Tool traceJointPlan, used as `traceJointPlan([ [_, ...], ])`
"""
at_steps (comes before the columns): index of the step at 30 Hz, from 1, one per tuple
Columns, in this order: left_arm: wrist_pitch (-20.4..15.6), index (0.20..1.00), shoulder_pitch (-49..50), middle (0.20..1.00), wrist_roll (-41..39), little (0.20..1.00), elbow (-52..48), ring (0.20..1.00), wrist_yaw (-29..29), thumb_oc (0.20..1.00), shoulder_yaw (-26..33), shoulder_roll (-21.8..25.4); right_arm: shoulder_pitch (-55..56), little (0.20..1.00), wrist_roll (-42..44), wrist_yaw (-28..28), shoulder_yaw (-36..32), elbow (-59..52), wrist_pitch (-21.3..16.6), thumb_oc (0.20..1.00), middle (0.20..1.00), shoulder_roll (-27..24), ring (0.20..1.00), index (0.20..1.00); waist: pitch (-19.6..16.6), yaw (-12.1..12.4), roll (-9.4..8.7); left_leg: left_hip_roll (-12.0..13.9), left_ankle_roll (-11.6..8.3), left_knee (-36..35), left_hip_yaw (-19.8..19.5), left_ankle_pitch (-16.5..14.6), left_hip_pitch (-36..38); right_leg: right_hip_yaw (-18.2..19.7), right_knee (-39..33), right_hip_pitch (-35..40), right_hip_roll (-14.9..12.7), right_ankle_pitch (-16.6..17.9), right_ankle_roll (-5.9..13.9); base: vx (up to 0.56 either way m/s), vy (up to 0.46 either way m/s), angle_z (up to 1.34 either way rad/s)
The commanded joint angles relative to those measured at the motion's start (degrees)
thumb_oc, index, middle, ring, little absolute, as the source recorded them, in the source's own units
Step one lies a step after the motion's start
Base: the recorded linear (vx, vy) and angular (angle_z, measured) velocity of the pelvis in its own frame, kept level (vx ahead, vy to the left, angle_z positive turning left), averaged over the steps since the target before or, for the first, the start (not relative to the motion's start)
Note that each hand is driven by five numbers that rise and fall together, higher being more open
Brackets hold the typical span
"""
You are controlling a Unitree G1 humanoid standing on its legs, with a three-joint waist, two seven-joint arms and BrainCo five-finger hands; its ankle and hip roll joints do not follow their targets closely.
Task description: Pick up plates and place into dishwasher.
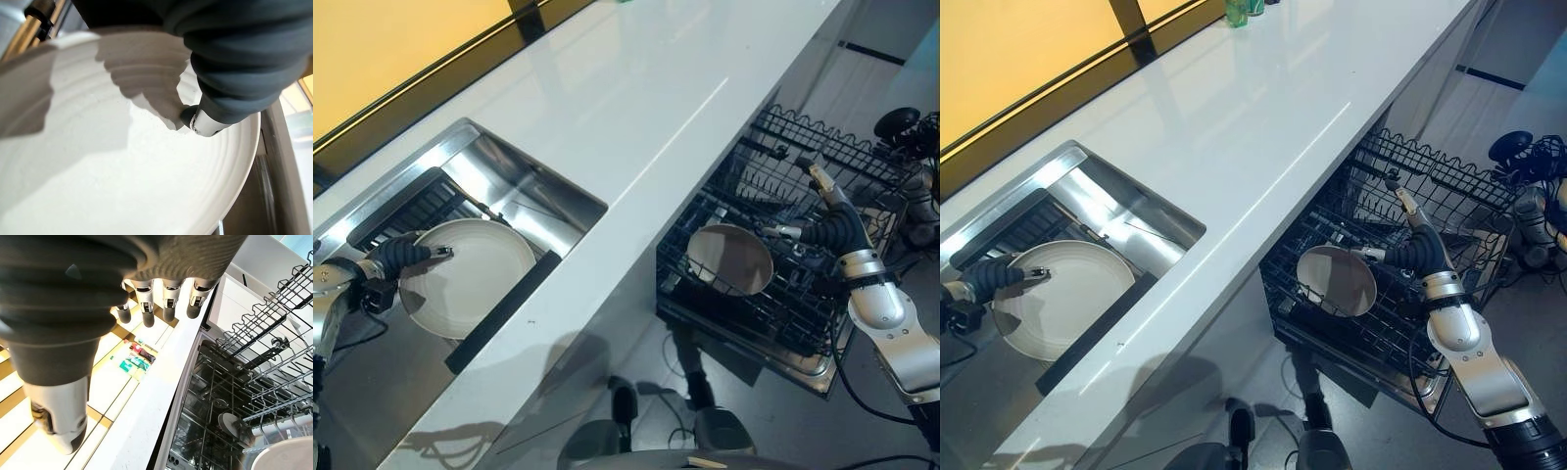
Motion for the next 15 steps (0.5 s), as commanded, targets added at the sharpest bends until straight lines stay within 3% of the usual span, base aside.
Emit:
traceJointPlan([
  [1, -6.4, 0.2, 3.9, 0.2, 2.1, 0.2, -2.6, 0.2, 6.8, 0.2, 3.1, -1.0, 0.9, 1.0, 0.9, -1.7, -4.9, -4.5, -2.2, 1.0, 1.0, 0.7, 1.0, 1.0, -3.4, 0.8, -1.31, -2.0, 2.89, 3.9, -0.5, -1.0, -3.4, -0.8, 2.7, -1.9, -0.8, 1.4, 2.11, 0.0, 0.0, 0.0],
  [4, -10.7, 0.2, 6.4, 0.2, 4.2, 0.2, -3.9, 0.2, 13.3, 0.2, 7.0, -2.1, 1.7, 1.0, 0.6, -1.7, -6.0, -4.7, -2.3, 1.0, 1.0, 1.7, 1.0, 1.0, -4.1, 1.5, -1.61, -2.1, 2.82, 3.4, -1.3, -0.8, -3.1, -1.5, 2.4, -1.4, -0.7, 1.1, 1.98, -0.01, -0.04, 0.05],
  [6, -15.6, 0.2, 7.9, 0.2, 6.5, 0.2, -4.4, 0.2, 20.5, 0.2, 9.7, -3.3, 1.9, 1.0, 0.4, -1.5, -6.5, -4.3, -2.9, 1.0, 1.0, 2.8, 1.0, 1.0, -5.0, 2.3, -1.92, -2.0, 2.67, 2.7, -2.0, -0.6, -2.5, -2.2, 2.1, -0.8, -0.5, 1.0, 1.88, 0.01, -0.042, 0.08],
  [9, -20.1, 0.2, 8.4, 0.2, 12.4, 0.2, -6.7, 0.2, 30.8, 0.2, 12.1, -5.8, 1.9, 1.0, -0.7, -1.5, -6.2, -4.4, -3.0, 1.0, 1.0, 4.5, 1.0, 1.0, -6.2, 3.0, -2.44, -1.9, 2.48, 1.7, -2.8, -0.4, -1.6, -3.1, 1.6, 0.0, -0.4, 0.8, 1.67, 0.01, -0.044, 0.11],
  [15, -25.3, 0.2, 9.2, 0.2, 22.1, 0.2, -12.5, 0.2, 47.8, 0.2, 15.7, -7.5, 1.6, 1.0, -0.5, -2.4, -6.4, -4.6, -2.9, 1.0, 1.0, 5.2, 1.0, 1.0, -8.3, 4.2, -3.46, -1.5, 1.83, 0.0, -4.2, 0.6, -0.9, -4.5, 1.3, 0.6, 0.0, 0.7, 1.2, -0.02, -0.051, 0.12],
])
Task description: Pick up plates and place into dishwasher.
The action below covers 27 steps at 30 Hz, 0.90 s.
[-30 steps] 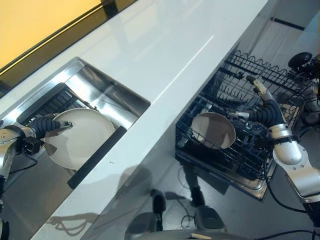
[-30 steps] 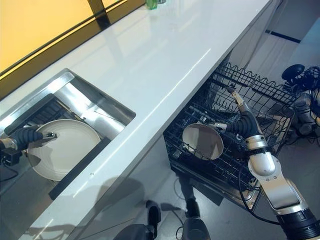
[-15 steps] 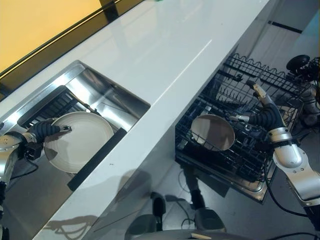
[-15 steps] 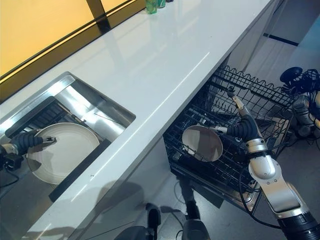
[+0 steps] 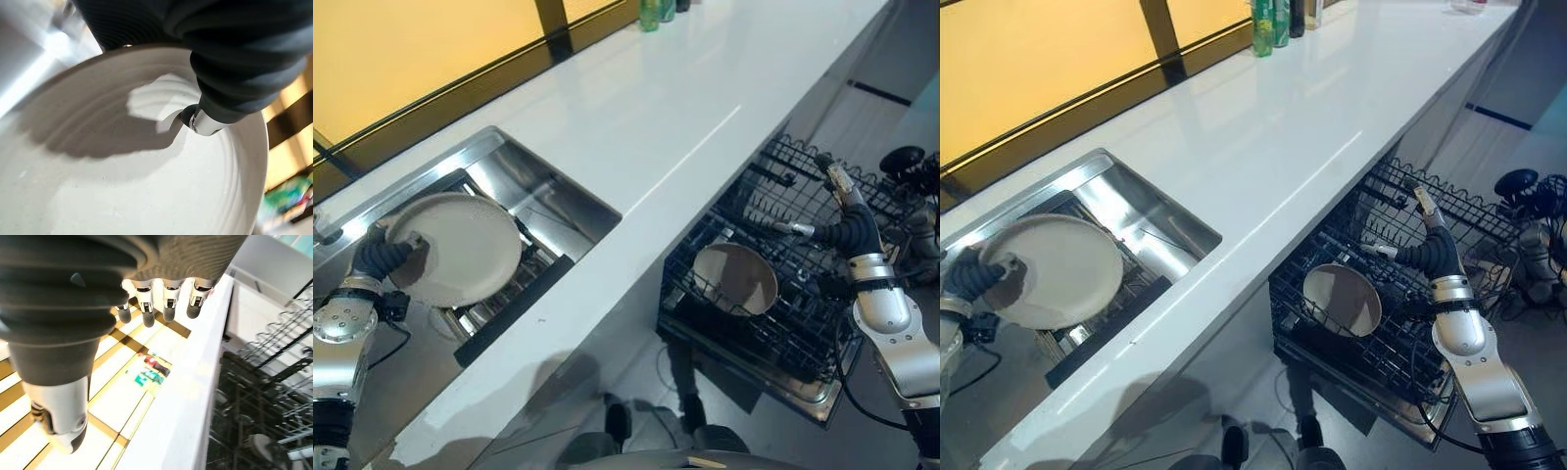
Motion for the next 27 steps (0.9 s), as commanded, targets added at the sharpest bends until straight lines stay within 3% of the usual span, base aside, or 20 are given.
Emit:
traceJointPlan([
  [1, -7.0, 0.2, 0.2, 0.2, 6.7, 0.2, -3.8, 0.2, 12.5, 0.2, 6.8, 2.7, 0.2, 1.0, -0.3, -2.4, -2.1, -4.5, -2.9, 1.0, 1.0, -0.1, 1.0, 1.0, -4.4, 1.8, -1.45, -2.1, 2.28, 1.6, -1.2, 0.1, -2.5, -1.5, 4.5, -3.0, -0.2, 0.3, 1.55, 0.0, -0.04, 0.1],
  [8, -12.7, 0.2, 4.5, 0.2, 11.2, 0.2, -13.7, 0.2, 25.3, 0.2, 11.7, -1.0, 1.3, 1.0, 0.0, -1.1, -3.4, -6.0, -4.9, 1.0, 1.0, 0.6, 1.0, 1.0, -6.3, 2.8, -1.97, -1.4, 1.59, -0.2, -2.7, 0.5, -1.0, -2.8, 3.7, -1.4, 0.3, -0.4, 0.88, 0.0, -0.039, 0.11],
  [12, -16.7, 0.2, 4.0, 0.2, 12.9, 0.2, -17.8, 0.2, 28.1, 0.2, 11.6, -2.7, -1.0, 1.0, 0.9, -1.7, -2.6, -7.4, -8.2, 1.0, 1.0, 0.1, 1.0, 1.0, -7.0, 3.4, -2.31, -1.2, 1.26, -0.5, -3.5, 0.6, -0.7, -3.5, 3.4, -0.8, 0.5, -0.6, 0.56, -0.03, -0.054, 0.12],
  [20, -23.8, 0.2, -5.0, 0.2, 18.8, 0.2, -25.2, 0.2, 32.2, 0.2, 0.4, -6.8, -17.0, 1.0, 4.3, -0.6, 8.1, -11.4, -14.6, 1.0, 1.0, 0.3, 1.0, 1.0, -8.8, 5.5, -3.2, -1.1, 0.79, -0.4, -4.4, 0.6, -0.3, -5.7, 2.7, 0.6, 0.6, -0.8, -0.09, -0.05, -0.067, 0.05],
  [25, -25.5, 0.2, -10.7, 0.2, 20.4, 0.2, -28.2, 0.2, 30.0, 0.2, -7.6, -10.5, -23.6, 1.0, 11.0, 5.1, 15.5, -12.5, -14.8, 1.0, 1.0, 4.6, 1.0, 1.0, -9.8, 6.3, -3.31, -1.4, 0.92, -0.3, -5.5, 0.7, -0.2, -6.8, 2.6, 1.4, 0.6, -1.0, -0.44, -0.04, -0.056, 0.12],
  [27, -25.5, 0.2, -13.9, 0.2, 20.4, 0.2, -28.3, 0.2, 28.5, 0.2, -12.1, -13.3, -26.8, 1.0, 10.9, 6.9, 20.4, -12.5, -13.2, 1.0, 1.0, 8.2, 1.0, 1.0, -10.2, 6.7, -3.29, -1.5, 0.97, -0.3, -5.9, 0.7, 0.0, -7.2, 2.6, 1.7, 0.6, -1.1, -0.61, -0.01, -0.049, 0.14],
])
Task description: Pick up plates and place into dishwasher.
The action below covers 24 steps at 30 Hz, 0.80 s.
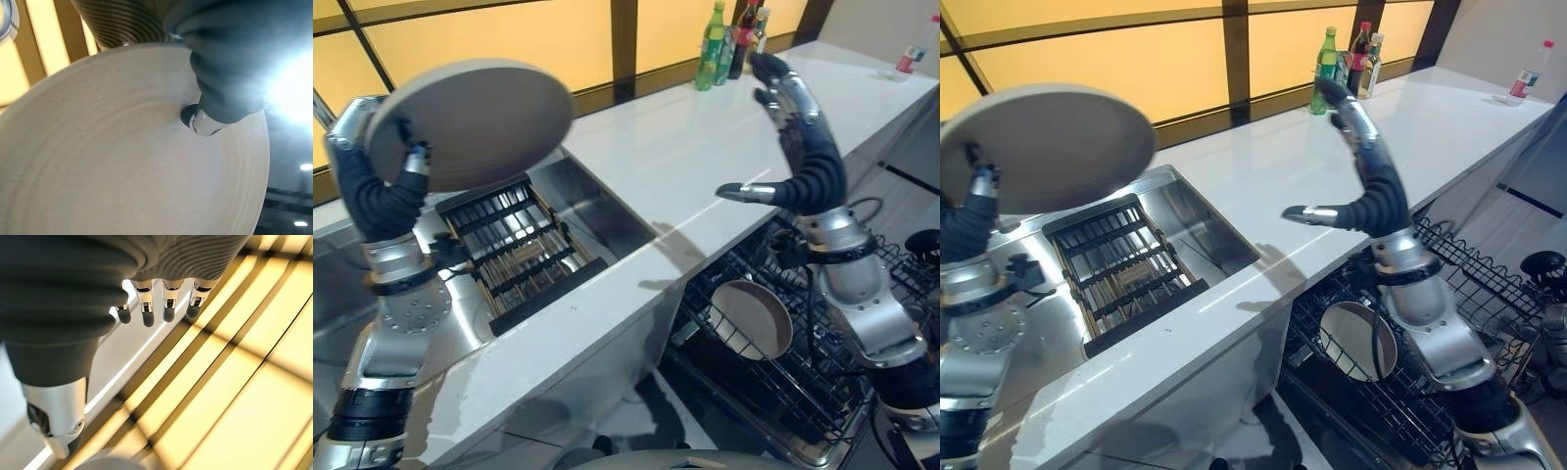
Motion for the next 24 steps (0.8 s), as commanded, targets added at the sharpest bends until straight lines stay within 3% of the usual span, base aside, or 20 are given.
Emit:
traceJointPlan([
  [1, -2.4, 0.2, -6.4, 0.2, 1.6, 0.2, -0.5, 0.2, -1.7, 0.2, -4.6, -2.2, -5.8, 1.0, 2.0, 3.1, 5.3, -3.1, -0.9, 1.0, 1.0, 3.9, 1.0, 1.0, -3.6, 1.6, -0.76, -2.4, 2.14, 0.8, -1.4, -0.2, -0.9, -2.5, 2.8, -0.9, -0.2, -0.1, 0.35, -0.01, -0.046, 0.08],
  [8, -3.3, 0.2, -9.8, 0.2, -1.7, 0.2, -3.2, 0.2, -10.5, 0.2, -12.3, -5.4, -9.9, 1.0, -0.1, 4.5, 11.9, -2.7, 2.1, 1.0, 1.0, 8.0, 1.0, 1.0, -4.0, 2.3, -0.75, -2.5, 2.31, 0.6, -1.9, -0.2, -0.7, -3.2, 2.3, -0.2, -0.3, -0.1, 0.29, 0.0, -0.036, 0.09],
  [14, -4.6, 0.2, -9.1, 0.2, -2.3, 0.2, -5.4, 0.2, -17.9, 0.2, -13.8, -2.4, -9.3, 1.0, 0.9, 4.7, 12.5, -3.1, 1.5, 1.0, 1.0, 7.4, 1.0, 1.0, -4.1, 2.4, -0.34, -2.4, 2.47, 0.5, -1.2, -0.3, -0.9, -3.4, 2.3, -0.3, -0.6, 0.1, 0.51, 0.0, 0.0, 0.0],
  [24, -6.3, 0.2, -7.6, 0.2, -2.5, 0.2, -5.7, 0.2, -19.6, 0.2, -12.5, 1.7, -6.7, 1.0, 1.4, 4.0, 10.6, -2.9, -0.1, 1.0, 1.0, 6.7, 1.0, 1.0, -4.5, 2.5, 0.21, -3.0, 3.03, 0.4, -1.1, -0.5, -0.8, -4.0, 2.4, -0.2, -1.5, 0.3, 1.04, 0.01, 0.014, 0.02],
])
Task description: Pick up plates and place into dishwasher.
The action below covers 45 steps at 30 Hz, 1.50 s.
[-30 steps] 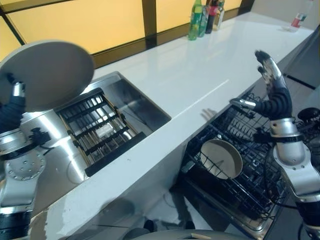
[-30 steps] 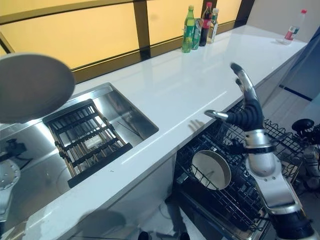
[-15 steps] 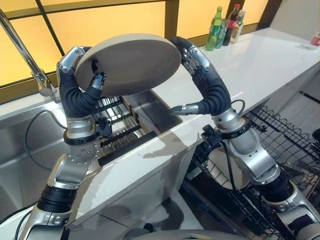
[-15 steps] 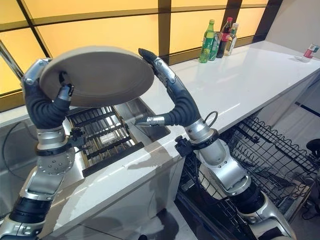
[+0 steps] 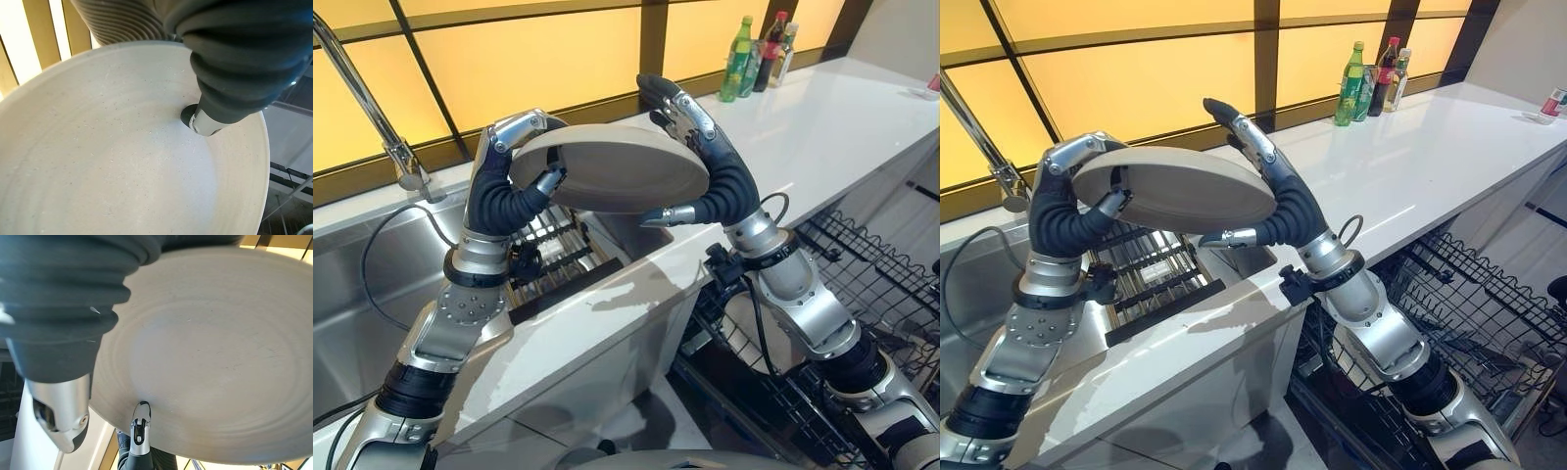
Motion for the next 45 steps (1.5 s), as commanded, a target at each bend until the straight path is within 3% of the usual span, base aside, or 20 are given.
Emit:
traceJointPlan([
  [1, -3.4, 0.2, -2.2, 0.2, -0.3, 0.2, -2.3, 0.2, -1.3, 0.2, -2.2, 2.1, -1.1, 1.0, 1.6, 0.4, 0.8, -3.2, -3.3, 1.0, 1.0, 1.1, 1.0, 1.0, -3.8, 0.2, -0.41, -2.4, 3.12, 0.2, 0.9, -0.7, -0.6, -1.9, 2.5, -1.3, -1.3, 0.7, 1.19, 0.01, 0.016, 0.05],
  [9, -3.2, 0.2, -2.5, 0.2, -1.8, 0.2, -2.2, 0.2, -2.7, 0.2, -2.9, 0.2, -1.1, 1.0, 4.2, 3.4, 1.9, -3.4, -1.3, 1.0, 1.0, 2.7, 1.0, 1.0, -3.9, 0.2, -0.48, -3.0, 3.72, 0.0, -0.2, -0.6, -0.5, -1.5, 2.9, -1.6, -1.4, 0.9, 1.22, 0.02, 0.005, 0.05],
  [10, -3.0, 0.2, -2.7, 0.2, -1.8, 0.2, -2.0, 0.2, -2.7, 0.2, -3.1, 0.0, -1.3, 0.95, 4.7, 4.1, 2.3, -3.4, -1.0, 0.95, 0.95, 3.1, 0.95, 0.95, -3.9, 0.2, -0.51, -3.1, 3.76, 0.0, -0.2, -0.6, -0.5, -1.4, 2.9, -1.6, -1.5, 0.9, 1.25, 0.0, 0.0, 0.0],
  [11, -3.0, 0.2, -2.8, 0.2, -1.8, 0.2, -2.0, 0.2, -2.7, 0.2, -3.2, -0.2, -1.3, 0.702, 4.9, 4.6, 2.6, -3.4, -0.8, 0.702, 0.702, 3.4, 0.702, 0.702, -3.9, 0.2, -0.53, -3.1, 3.78, 0.0, -0.2, -0.6, -0.5, -1.4, 2.9, -1.6, -1.5, 0.9, 1.27, 0.0, 0.0, 0.0],
  [12, -3.0, 0.2, -2.8, 0.2, -1.8, 0.2, -1.9, 0.2, -2.9, 0.2, -3.3, -0.5, -1.4, 0.2, 5.1, 5.1, 2.9, -3.4, -0.9, 0.2, 0.2, 3.6, 0.2, 0.2, -4.0, 0.2, -0.56, -3.1, 3.8, -0.1, -0.3, -0.6, -0.5, -1.4, 2.9, -1.7, -1.5, 1.0, 1.31, 0.0, 0.0, 0.0],
  [29, -2.7, 0.2, -2.7, 0.2, -1.9, 0.2, -0.5, 0.2, -2.4, 0.2, -3.8, -1.9, -2.4, 0.2, 4.3, 4.6, 5.2, -1.4, 1.0, 0.2, 0.2, 6.3, 0.2, 0.2, -3.9, 0.5, -0.85, -2.8, 3.97, -0.1, -0.3, -0.7, -0.1, -1.1, 2.5, -1.1, -1.3, 1.0, 0.97, 0.0, 0.0, 0.0],
  [42, -1.3, 0.2, -2.1, 0.2, -2.0, 0.2, 0.7, 0.2, 0.7, 0.2, -2.4, -2.3, -1.6, 0.2, 0.6, 4.1, 3.6, -0.3, 4.3, 0.2, 0.2, 4.6, 0.2, 0.2, -4.2, -0.2, -1.04, -2.4, 3.85, -0.3, -0.3, -0.7, 0.3, -0.5, 2.3, -0.6, -0.9, 1.0, 0.71, 0.0, 0.0, 0.0],
  [43, 0.2, 0.304, -1.9, 0.304, -2.4, 0.304, 0.7, 0.304, 0.7, 0.304, -1.9, -2.4, -1.4, 0.2, 0.0, 3.9, 3.1, -0.4, 4.7, 0.2, 0.2, 4.2, 0.2, 0.2, -4.2, -0.3, -1.06, -2.4, 3.79, -0.3, -0.2, -0.7, 0.3, -0.5, 2.2, -0.5, -0.9, 1.0, 0.69, 0.0, 0.0, 0.0],
  [44, 1.3, 0.765, -1.8, 0.765, -2.8, 0.765, 0.8, 0.765, 1.1, 0.765, -1.6, -2.4, -1.3, 0.2, -0.2, 3.6, 2.8, -0.5, 4.8, 0.2, 0.2, 3.9, 0.2, 0.2, -4.3, -0.3, -1.09, -2.3, 3.74, -0.3, -0.1, -0.7, 0.3, -0.5, 2.1, -0.5, -0.9, 1.0, 0.71, 0.0, 0.0, 0.0],
  [45, 2.4, 1.0, -1.7, 1.0, -3.3, 1.0, 1.0, 1.0, 1.8, 1.0, -1.0, -2.4, -1.1, 0.2, -0.2, 3.3, 2.2, -0.4, 4.8, 0.2, 0.2, 3.4, 0.2, 0.2, -4.3, -0.4, -1.15, -2.3, 3.74, -0.3, -0.1, -0.6, 0.3, -0.5, 2.0, -0.4, -0.8, 1.0, 0.73, 0.0, 0.0, 0.0],
])
